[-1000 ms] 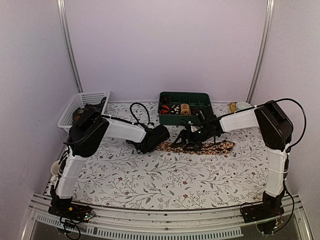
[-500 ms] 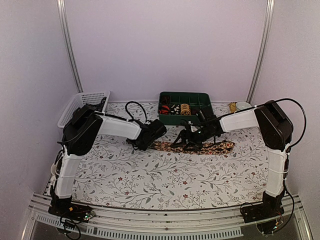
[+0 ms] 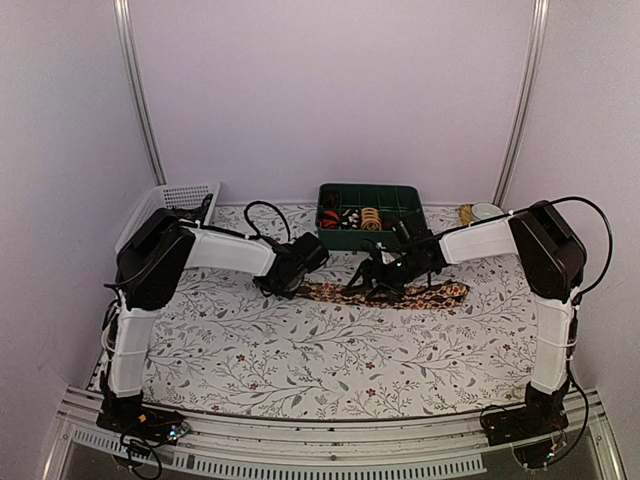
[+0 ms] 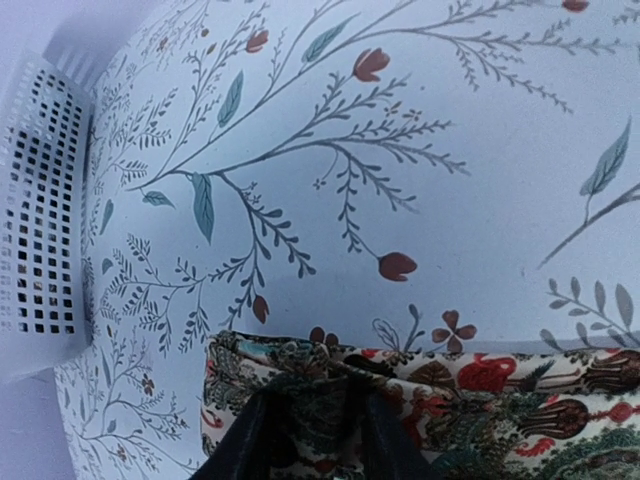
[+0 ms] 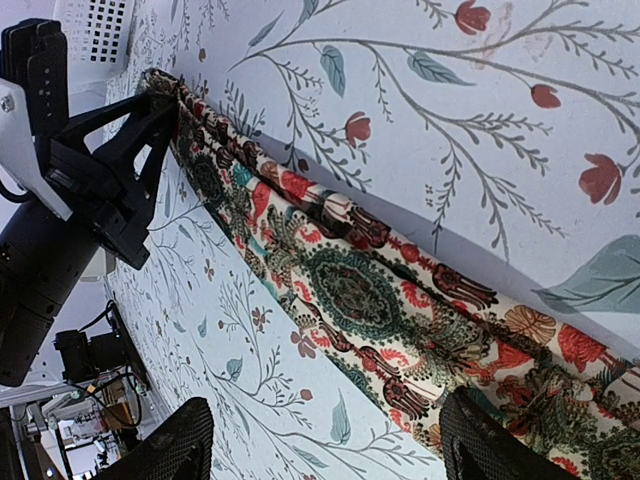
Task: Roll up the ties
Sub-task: Roll the tie at the center of the board.
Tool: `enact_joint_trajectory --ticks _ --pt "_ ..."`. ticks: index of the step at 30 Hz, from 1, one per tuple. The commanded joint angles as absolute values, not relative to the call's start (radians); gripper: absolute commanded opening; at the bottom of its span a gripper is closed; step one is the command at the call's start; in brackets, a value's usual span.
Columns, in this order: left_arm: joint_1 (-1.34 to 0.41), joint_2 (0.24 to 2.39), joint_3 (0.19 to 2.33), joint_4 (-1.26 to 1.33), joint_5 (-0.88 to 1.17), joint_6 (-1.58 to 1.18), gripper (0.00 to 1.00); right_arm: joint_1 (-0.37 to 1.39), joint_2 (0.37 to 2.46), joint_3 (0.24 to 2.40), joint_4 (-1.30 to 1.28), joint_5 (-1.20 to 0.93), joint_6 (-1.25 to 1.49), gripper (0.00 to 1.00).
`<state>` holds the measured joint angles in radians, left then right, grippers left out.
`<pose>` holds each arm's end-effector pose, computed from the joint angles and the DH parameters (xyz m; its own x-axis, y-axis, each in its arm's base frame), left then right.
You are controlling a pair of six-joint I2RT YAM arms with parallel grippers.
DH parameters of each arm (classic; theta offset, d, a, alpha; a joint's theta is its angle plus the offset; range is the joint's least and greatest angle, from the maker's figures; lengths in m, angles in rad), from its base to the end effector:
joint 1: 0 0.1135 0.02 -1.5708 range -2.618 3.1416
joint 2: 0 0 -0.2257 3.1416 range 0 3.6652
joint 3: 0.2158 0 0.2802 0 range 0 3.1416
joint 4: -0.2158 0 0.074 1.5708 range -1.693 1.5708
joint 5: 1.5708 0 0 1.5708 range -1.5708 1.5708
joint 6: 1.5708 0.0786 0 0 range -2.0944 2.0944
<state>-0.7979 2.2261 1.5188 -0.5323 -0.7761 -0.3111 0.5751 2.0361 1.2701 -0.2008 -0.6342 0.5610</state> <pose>0.3514 -0.2815 0.0372 -0.7363 0.4421 -0.5123 0.1329 0.8368 0.5311 0.3423 0.2774 0.0557 -0.9682 -0.1168 -0.2214 -0.2426 0.6556 0.7151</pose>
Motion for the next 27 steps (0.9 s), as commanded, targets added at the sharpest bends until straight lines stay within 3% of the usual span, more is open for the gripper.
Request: enact_joint_trajectory --ticks 1,17,27 --pt "-0.786 2.165 1.486 -0.495 -0.699 -0.326 0.37 0.581 2.100 1.292 -0.207 -0.643 0.561 0.78" --pt "-0.759 1.859 1.385 -0.344 -0.563 -0.325 0.66 0.581 2.117 1.302 -0.234 -0.623 0.557 0.78" --pt "-0.602 1.678 1.175 -0.261 -0.326 -0.424 0.69 0.551 2.042 1.175 -0.261 -0.579 0.554 0.78"
